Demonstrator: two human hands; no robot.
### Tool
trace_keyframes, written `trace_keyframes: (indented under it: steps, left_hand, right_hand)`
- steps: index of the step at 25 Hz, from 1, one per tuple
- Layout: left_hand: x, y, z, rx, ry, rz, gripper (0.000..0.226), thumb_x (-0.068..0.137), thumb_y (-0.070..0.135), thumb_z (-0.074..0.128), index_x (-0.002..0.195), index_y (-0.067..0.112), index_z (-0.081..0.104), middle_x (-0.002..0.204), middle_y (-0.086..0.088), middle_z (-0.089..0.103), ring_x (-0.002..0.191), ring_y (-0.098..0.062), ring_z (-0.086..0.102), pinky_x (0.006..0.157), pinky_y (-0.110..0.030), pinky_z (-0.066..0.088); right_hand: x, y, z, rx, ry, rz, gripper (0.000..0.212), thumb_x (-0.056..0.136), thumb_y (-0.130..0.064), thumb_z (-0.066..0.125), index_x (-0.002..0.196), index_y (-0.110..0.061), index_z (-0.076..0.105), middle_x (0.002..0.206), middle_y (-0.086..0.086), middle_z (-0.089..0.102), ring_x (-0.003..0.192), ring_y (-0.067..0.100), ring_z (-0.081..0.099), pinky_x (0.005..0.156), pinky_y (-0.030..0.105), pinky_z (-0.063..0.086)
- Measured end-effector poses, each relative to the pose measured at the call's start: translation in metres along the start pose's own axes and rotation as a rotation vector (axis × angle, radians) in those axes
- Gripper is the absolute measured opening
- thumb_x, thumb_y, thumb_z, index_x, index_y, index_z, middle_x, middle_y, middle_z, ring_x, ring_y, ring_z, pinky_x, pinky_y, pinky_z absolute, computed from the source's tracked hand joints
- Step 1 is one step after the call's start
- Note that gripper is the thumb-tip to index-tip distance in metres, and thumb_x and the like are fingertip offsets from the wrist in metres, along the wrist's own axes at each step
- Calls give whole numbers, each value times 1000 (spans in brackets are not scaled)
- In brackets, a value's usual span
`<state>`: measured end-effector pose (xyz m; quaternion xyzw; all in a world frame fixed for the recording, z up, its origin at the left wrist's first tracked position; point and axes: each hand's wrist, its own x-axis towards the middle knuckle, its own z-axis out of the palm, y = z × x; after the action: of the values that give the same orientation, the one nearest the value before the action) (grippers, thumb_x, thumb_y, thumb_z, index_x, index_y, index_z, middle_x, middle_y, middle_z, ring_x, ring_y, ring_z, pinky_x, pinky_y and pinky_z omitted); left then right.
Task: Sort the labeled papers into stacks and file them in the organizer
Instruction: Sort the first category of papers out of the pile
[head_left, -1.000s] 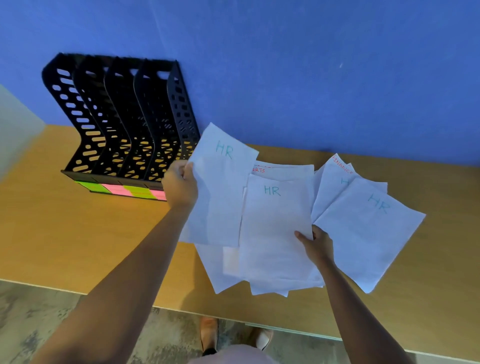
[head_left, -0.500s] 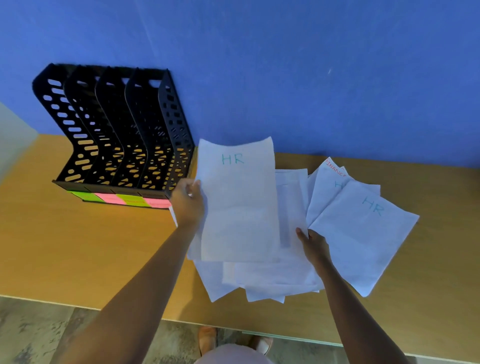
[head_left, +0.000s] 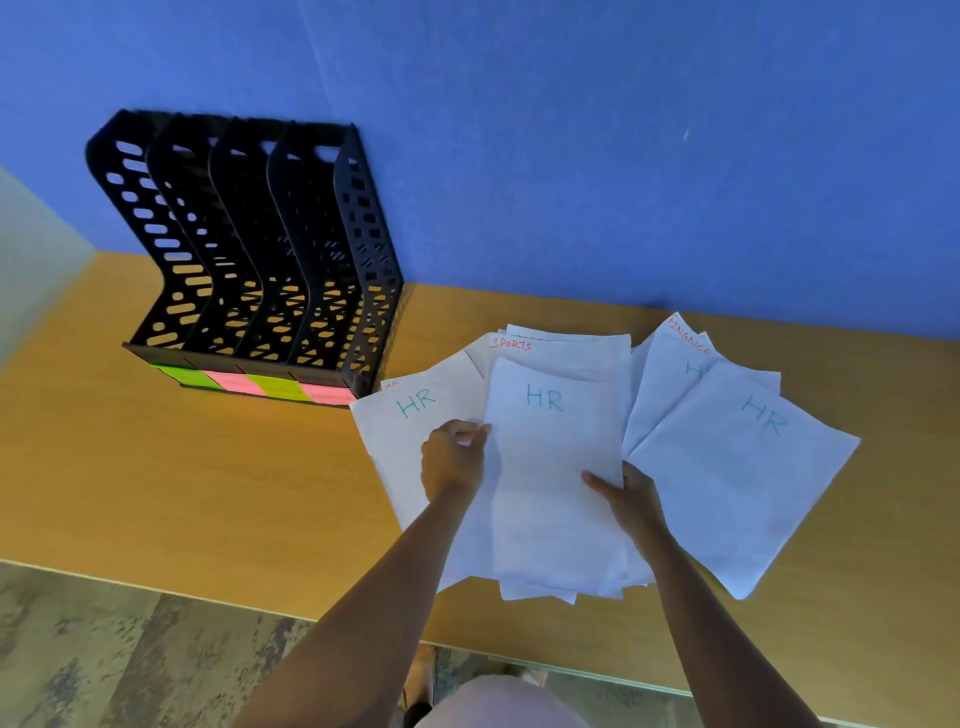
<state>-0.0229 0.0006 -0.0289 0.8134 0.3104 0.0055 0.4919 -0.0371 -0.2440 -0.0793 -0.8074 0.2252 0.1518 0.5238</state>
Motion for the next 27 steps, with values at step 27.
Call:
trace_keyframes:
  steps: [27]
  left_hand:
    - [3, 96, -84, -7, 537, 529, 27, 105, 32, 44, 100, 13, 62, 61, -4, 59, 51, -24, 50, 42, -27, 31]
  right_hand:
    - [-5, -3, 4, -8, 61, 38, 35, 99, -33, 56, 124, -9, 63, 110, 11, 68, 94, 28, 59, 80, 36, 48]
